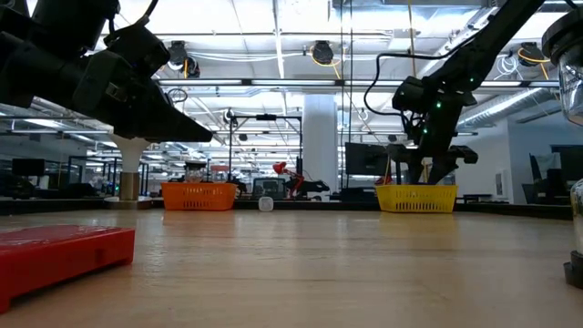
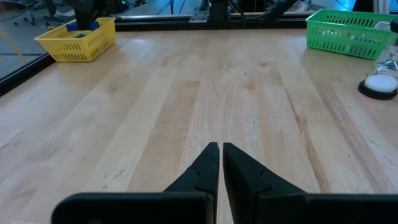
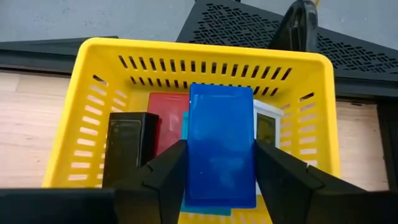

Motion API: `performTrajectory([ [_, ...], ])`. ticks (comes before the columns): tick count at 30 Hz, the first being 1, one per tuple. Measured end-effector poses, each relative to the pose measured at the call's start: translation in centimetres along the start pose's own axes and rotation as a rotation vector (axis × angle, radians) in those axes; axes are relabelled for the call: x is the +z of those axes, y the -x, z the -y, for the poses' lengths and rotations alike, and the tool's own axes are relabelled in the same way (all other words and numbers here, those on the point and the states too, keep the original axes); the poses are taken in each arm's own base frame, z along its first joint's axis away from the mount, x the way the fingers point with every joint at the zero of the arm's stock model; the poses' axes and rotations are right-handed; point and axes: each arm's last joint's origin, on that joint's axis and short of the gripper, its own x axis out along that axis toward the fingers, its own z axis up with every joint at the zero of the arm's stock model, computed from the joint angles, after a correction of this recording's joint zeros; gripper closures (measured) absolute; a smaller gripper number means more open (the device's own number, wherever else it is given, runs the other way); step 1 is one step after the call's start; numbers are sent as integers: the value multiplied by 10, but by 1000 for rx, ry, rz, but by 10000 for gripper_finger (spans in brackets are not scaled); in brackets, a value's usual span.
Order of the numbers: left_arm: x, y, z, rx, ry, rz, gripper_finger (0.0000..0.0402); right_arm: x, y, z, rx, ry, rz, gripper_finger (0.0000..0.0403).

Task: Pick & Place Office items
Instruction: Put the blue timer into the yellow basket, then put the blue charger adapter into the green basket

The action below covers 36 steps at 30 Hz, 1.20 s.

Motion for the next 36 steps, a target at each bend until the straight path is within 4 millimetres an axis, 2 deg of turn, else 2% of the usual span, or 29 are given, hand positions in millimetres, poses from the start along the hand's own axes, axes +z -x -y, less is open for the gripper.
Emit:
performTrajectory([
  [10,2,0,0,-1,-16,24,376,3,6,3,2,2,14,204],
  [13,4,0,0,-1,-51,43,376,7,18,5,22,20,47,190],
  [17,4,0,0,0,-69,44,376,14,43,5,119,71,107,189],
  [21,5,0,0,0,-67,46,376,7,72,-3,257,187,144,224],
  [26,5,0,0,-3,-21,48,376,-21,90,-13,383,278,214,292],
  [33,12,-6,-6,23,116,51,376,-62,91,-25,533,322,288,384],
  [36,17,-15,-12,41,120,-8,376,-76,89,-30,558,326,344,399],
])
